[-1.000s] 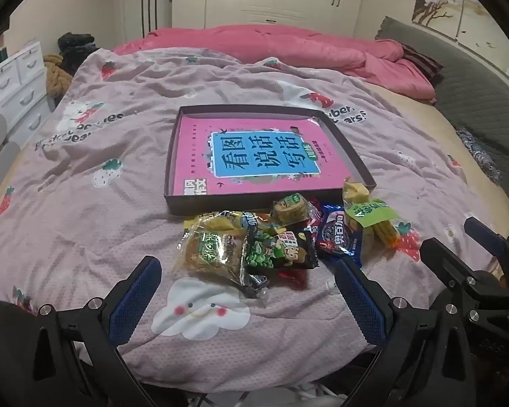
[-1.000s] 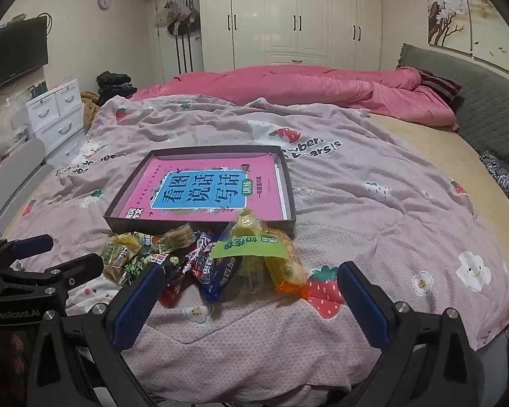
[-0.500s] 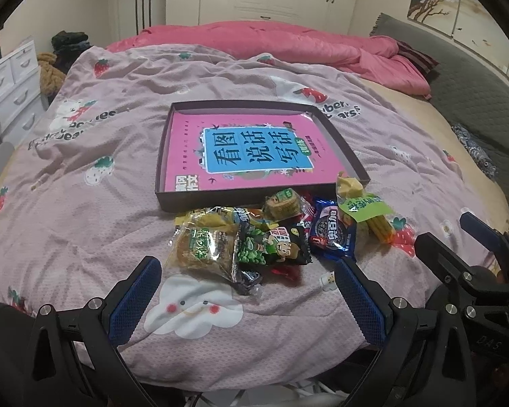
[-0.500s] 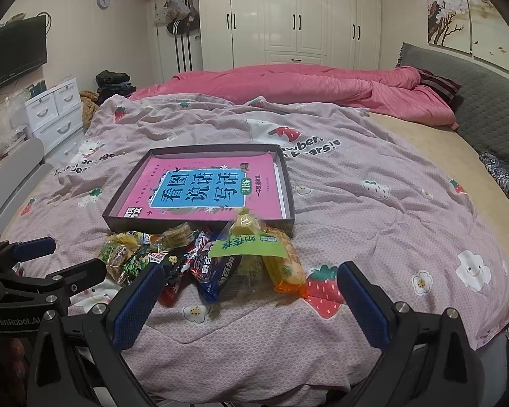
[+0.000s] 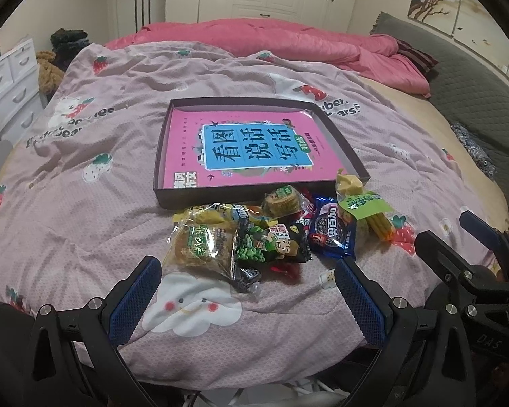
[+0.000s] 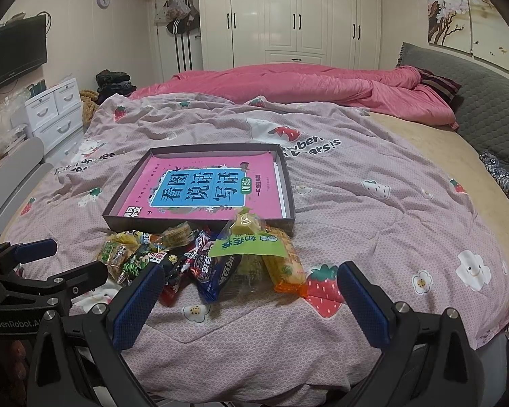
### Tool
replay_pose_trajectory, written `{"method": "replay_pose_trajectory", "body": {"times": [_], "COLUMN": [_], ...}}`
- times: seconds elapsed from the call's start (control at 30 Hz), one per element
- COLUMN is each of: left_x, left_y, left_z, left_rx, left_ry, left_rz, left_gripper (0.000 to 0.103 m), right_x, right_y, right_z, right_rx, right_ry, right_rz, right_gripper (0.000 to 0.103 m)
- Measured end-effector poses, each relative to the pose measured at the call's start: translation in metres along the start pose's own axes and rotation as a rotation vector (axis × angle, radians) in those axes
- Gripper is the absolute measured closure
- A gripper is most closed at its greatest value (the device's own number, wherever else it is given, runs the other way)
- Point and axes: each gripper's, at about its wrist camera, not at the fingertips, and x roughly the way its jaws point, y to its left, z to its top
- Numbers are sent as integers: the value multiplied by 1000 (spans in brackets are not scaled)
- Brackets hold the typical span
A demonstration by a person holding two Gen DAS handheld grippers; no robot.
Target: Organize snacks
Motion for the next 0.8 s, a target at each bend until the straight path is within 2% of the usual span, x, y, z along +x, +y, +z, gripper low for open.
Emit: {"method": "replay_pose_trajectory", "body": {"times": [0.8], "left_x": [3], "left_y": [1], "left_z": [-1], "left_rx": [-4], "left_ry": [6], "left_rz": [0], "left_gripper": [2], "right_x": [1], "right_y": [0], "right_z": [0], "right_rx": [0], "right_ry": [3], "right_rz": [0], "right_gripper": [0]}}
